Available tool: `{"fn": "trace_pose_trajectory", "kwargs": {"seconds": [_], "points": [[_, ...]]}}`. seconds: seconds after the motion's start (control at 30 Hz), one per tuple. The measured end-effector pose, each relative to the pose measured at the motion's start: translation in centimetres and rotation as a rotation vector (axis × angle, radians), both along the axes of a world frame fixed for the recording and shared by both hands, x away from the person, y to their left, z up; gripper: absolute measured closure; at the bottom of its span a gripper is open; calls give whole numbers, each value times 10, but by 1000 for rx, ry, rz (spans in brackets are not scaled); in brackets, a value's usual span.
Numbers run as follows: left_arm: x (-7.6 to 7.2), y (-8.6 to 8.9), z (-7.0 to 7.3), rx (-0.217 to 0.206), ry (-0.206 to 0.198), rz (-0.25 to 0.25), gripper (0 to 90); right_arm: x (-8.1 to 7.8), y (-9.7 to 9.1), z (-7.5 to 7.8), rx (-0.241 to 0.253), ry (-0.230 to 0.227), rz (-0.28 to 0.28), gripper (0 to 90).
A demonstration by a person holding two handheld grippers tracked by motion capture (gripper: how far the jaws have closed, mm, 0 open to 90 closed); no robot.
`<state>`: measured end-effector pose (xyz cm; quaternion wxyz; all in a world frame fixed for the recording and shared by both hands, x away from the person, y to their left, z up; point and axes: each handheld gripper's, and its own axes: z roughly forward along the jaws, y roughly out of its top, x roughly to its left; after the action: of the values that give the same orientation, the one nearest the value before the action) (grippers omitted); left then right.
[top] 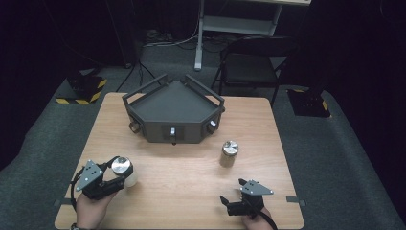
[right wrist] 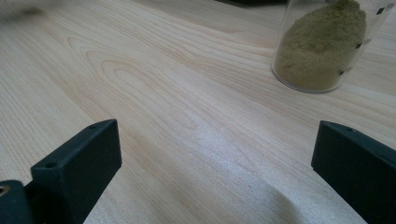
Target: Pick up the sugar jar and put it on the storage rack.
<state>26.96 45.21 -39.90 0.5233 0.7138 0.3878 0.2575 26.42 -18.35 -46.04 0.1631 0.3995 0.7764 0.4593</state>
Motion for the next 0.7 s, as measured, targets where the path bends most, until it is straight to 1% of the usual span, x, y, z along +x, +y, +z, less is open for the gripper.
{"fn": "trace_pose_trajectory", "kwargs": {"seconds": [0.13,0.27,0.33,0.53,0.57,0.67,0.7], "points": [[4,-2,7,-9,-2,-5,349,0,0,0,0,0,0,12],[10,-7,20,-3,-13,-7,349,0,-1,-1,8,1,-1,12],[11,-8,22,-4,-15,-7,349,0,-2,-1,11,3,-3,12],[24,-19,41,10,-36,-17,349,0,-3,-1,18,4,-3,12],[24,-19,41,10,-36,-17,349,0,-3,-1,18,4,-3,12],[30,-24,50,16,-44,-22,348,0,-3,-1,17,0,-2,12],[32,-25,52,11,-43,-25,349,0,-3,-1,16,0,-1,12]]}}
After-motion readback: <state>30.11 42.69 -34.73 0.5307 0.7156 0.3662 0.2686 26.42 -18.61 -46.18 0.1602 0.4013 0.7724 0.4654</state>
